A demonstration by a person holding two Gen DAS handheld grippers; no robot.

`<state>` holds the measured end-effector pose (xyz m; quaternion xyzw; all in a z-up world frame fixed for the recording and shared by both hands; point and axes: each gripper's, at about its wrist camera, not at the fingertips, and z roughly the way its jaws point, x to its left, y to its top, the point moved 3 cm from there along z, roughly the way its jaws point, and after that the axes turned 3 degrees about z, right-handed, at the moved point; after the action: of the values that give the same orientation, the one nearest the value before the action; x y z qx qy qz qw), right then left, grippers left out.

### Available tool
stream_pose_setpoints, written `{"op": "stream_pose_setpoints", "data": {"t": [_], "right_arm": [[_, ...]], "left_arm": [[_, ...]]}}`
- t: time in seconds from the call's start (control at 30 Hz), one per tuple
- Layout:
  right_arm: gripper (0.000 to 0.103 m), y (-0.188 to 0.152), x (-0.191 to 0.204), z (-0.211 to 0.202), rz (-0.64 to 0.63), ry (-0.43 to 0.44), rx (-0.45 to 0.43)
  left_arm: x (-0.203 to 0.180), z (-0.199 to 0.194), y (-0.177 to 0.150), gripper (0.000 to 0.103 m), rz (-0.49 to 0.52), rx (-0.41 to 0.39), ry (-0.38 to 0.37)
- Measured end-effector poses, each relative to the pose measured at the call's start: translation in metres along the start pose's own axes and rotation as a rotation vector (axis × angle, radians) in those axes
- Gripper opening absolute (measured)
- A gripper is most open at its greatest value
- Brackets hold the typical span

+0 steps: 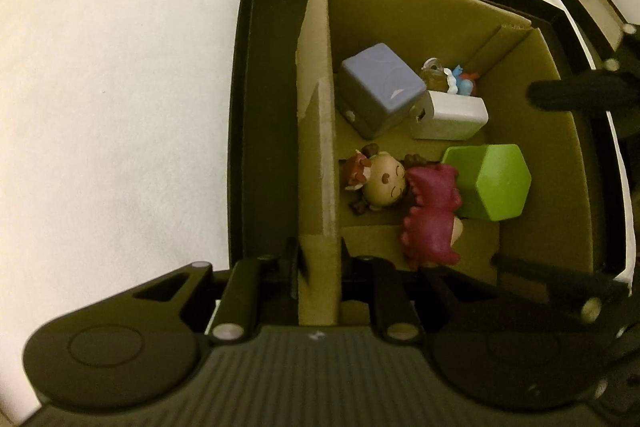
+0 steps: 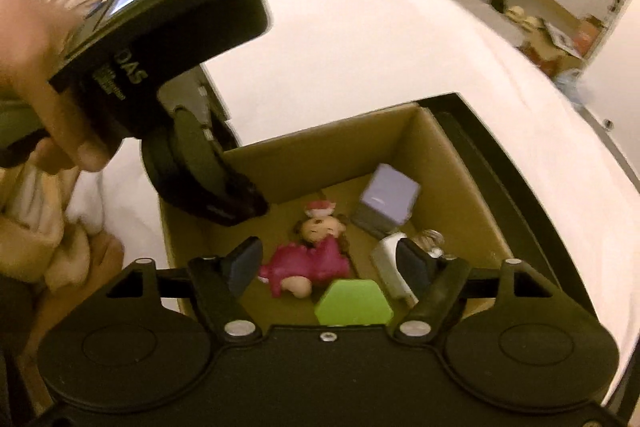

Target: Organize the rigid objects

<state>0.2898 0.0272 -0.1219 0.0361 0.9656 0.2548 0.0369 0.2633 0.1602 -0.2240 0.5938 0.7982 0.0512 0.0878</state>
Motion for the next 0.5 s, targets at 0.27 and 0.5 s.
{"op": "stream_pose_setpoints", "data": {"t": [0.27, 0.5], "right_arm": [[0.076, -0.018, -0.028, -0.028, 0.264, -0.086, -0.068], [0.083, -0.040, -0.044, -0.063, 0.509, -0.114, -0.151]], "left_arm": [[-0.007, -0.036, 0.004, 0.015, 0.014, -0.046, 0.001], [-0.020, -0.076, 0.000, 0.015, 0.053, -0.108, 0.017]]}}
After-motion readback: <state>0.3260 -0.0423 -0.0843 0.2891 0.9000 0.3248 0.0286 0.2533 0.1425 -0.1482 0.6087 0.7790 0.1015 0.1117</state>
